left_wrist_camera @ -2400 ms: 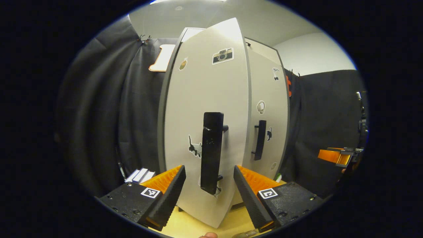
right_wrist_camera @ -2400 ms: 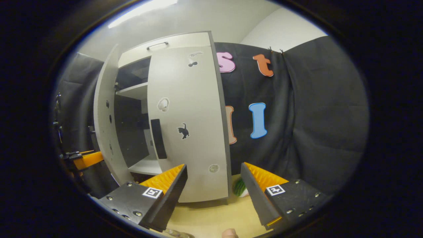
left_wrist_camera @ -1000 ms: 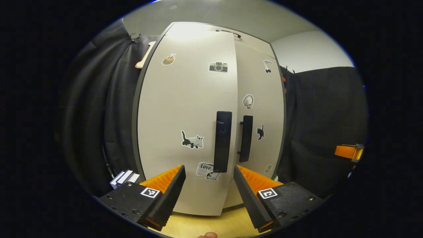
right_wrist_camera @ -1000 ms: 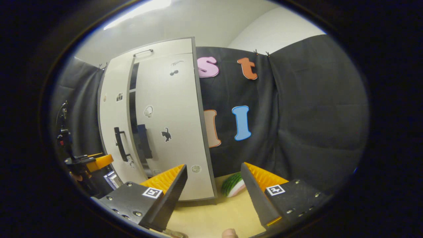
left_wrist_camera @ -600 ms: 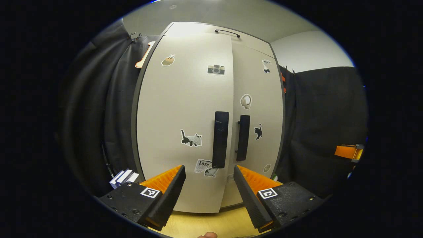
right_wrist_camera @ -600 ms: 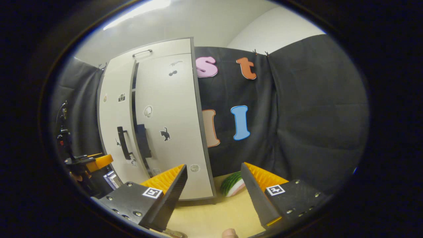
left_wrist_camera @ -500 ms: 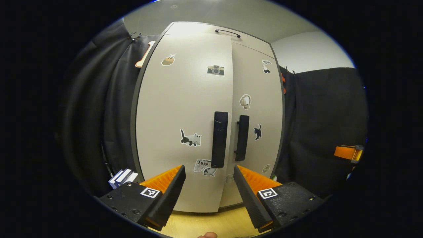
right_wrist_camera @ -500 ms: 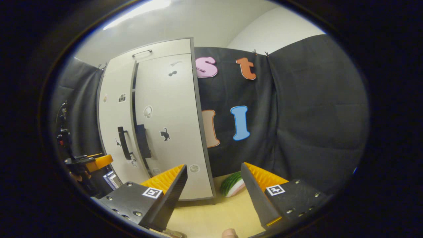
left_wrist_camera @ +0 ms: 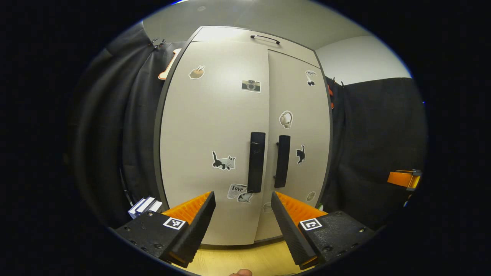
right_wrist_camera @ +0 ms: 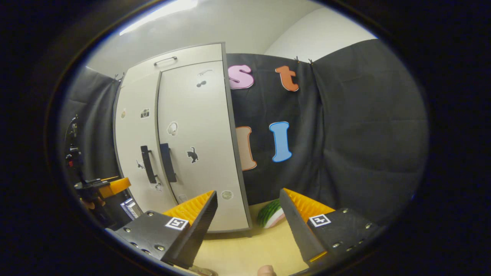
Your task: Grasp the bottle in the cabinet with the left hand and place it on the coaster, then close the right door with the right hand and the left door with the left hand.
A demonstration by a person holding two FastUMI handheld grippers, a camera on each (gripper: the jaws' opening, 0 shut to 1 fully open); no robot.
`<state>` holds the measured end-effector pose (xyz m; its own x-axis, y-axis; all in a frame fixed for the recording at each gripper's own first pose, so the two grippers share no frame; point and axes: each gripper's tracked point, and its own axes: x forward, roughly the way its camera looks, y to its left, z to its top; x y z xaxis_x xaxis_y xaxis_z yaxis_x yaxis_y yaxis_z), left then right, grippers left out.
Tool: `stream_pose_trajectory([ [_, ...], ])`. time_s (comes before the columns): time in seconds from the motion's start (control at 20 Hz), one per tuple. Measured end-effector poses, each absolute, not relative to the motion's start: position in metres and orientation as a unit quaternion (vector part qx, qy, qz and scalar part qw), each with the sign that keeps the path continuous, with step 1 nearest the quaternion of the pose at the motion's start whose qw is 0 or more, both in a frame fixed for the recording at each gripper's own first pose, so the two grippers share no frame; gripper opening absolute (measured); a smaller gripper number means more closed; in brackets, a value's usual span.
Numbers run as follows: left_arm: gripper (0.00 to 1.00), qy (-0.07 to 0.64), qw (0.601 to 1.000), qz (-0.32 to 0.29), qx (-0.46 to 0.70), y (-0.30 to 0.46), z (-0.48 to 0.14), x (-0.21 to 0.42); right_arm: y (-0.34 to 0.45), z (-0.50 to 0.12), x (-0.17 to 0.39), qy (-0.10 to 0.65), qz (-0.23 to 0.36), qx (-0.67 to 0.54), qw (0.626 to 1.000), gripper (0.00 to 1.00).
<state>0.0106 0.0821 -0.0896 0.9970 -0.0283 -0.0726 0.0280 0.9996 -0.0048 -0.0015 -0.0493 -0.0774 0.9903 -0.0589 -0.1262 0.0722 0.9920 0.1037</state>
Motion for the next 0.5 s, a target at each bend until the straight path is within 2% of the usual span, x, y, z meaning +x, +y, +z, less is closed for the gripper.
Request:
stream_pose_trajectory([
  [0.5,0.92,0.034,0.999,-0.014,-0.005,0.0800,-0.0870,0.0165,-0.0511,-0.0768,0.0043,0.059,-0.034,0.053,0.996,0.99],
])
